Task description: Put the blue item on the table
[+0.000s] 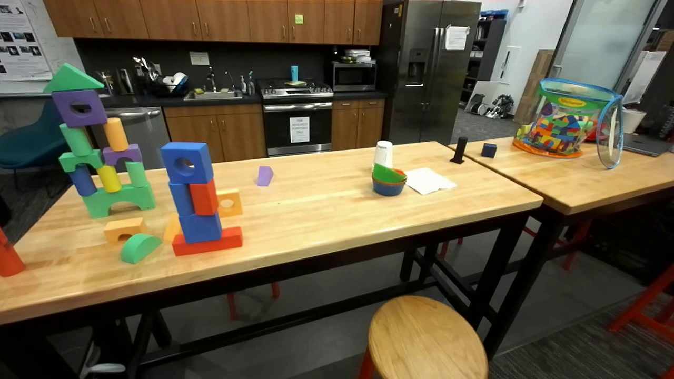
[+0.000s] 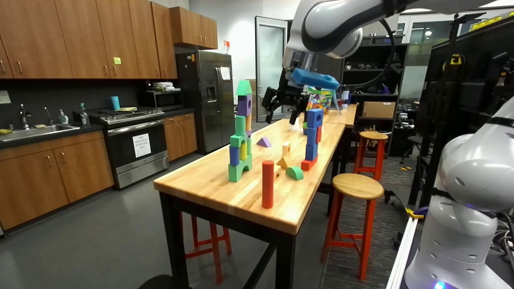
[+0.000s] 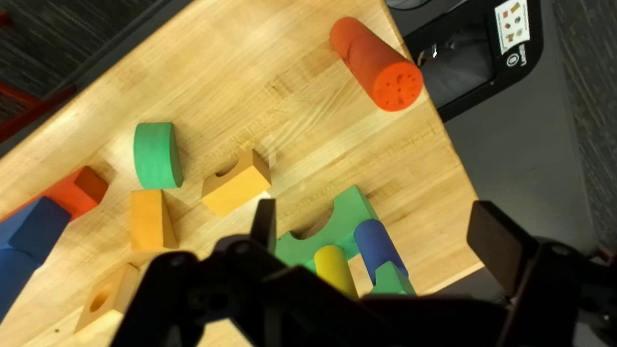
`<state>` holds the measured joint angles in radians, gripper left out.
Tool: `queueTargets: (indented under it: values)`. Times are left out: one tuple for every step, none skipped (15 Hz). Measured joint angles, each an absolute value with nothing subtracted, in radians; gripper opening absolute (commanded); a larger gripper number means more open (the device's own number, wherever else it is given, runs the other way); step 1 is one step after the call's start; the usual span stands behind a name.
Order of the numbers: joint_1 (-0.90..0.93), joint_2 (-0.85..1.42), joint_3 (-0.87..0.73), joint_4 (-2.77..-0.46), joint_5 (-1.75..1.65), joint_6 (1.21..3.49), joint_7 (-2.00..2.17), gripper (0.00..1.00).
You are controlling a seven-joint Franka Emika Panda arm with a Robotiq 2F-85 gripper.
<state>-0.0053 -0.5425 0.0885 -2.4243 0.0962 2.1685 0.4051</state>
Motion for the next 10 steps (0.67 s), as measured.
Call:
queueTargets:
  values:
    - [-0.011,-0.539,0.091,-2.424,0.112,2.180,0.449,1.00]
    - [-0.018,-0.534,0.095,-2.423,0.125,2.193,0.490,1.00]
    - [-0.027,-0.529,0.098,-2.423,0.134,2.206,0.532,1.00]
    - [-0.038,-0.527,0.099,-2.423,0.144,2.216,0.570,1.00]
    - [-0.050,-0.526,0.099,-2.423,0.153,2.220,0.606,1.00]
    - [-0.064,-0.526,0.097,-2.423,0.162,2.222,0.640,1.00]
    - [-0.078,-0.526,0.095,-2.423,0.164,2.226,0.673,1.00]
    - [-0.093,-0.526,0.092,-2.424,0.165,2.234,0.708,1.00]
    - [-0.109,-0.526,0.089,-2.425,0.165,2.239,0.744,1.00]
    - [-0.124,-0.528,0.084,-2.426,0.165,2.242,0.778,1.00]
